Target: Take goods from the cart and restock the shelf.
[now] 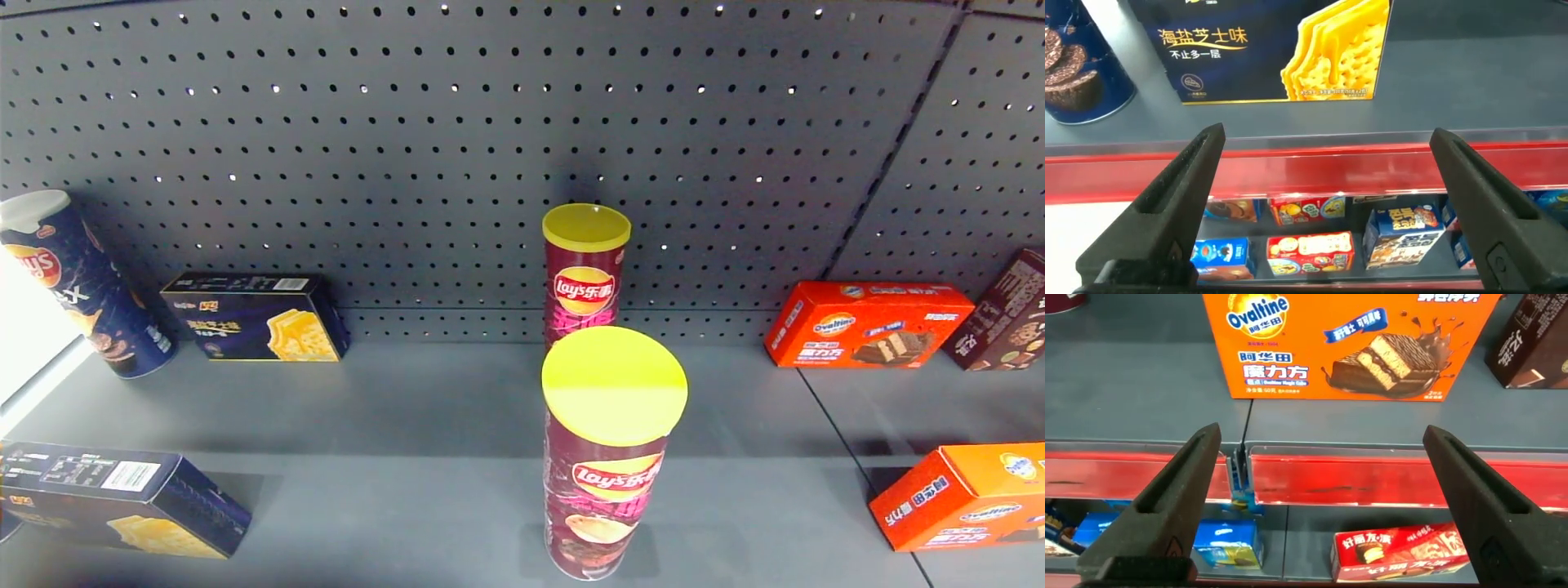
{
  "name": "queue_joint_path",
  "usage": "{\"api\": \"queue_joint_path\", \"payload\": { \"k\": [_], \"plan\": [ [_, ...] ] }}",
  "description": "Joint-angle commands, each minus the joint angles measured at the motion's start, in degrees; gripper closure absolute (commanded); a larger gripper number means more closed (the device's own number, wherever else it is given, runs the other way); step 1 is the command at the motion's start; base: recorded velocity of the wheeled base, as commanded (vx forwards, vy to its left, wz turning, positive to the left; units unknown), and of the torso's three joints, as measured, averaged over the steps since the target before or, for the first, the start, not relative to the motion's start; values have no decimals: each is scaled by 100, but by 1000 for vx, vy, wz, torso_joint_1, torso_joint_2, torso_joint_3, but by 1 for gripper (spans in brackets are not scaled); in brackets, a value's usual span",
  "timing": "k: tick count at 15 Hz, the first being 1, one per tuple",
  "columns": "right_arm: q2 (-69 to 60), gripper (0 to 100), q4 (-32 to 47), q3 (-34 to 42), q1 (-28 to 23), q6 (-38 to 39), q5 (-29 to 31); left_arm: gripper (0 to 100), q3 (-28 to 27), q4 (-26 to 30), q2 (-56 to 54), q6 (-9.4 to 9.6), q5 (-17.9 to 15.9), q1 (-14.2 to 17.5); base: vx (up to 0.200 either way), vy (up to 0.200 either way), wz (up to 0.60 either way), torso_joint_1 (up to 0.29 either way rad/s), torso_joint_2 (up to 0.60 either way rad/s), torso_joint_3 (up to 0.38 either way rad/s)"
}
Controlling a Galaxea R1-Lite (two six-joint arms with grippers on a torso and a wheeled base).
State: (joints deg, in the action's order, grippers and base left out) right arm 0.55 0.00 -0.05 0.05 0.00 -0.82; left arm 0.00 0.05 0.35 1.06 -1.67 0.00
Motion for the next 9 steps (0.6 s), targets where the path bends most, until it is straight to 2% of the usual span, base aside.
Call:
{"api": "queue_joint_path", "payload": {
  "k": [1,9],
  "plan": [
    [-2,0,0,5,4,0,-6,0,0,-5,0,-1,0,0,0,0,0,0,0,0],
    [-2,0,0,-4,4,-18,-6,0,0,-5,9,-1,0,0,0,0,0,0,0,0]
  ]
}}
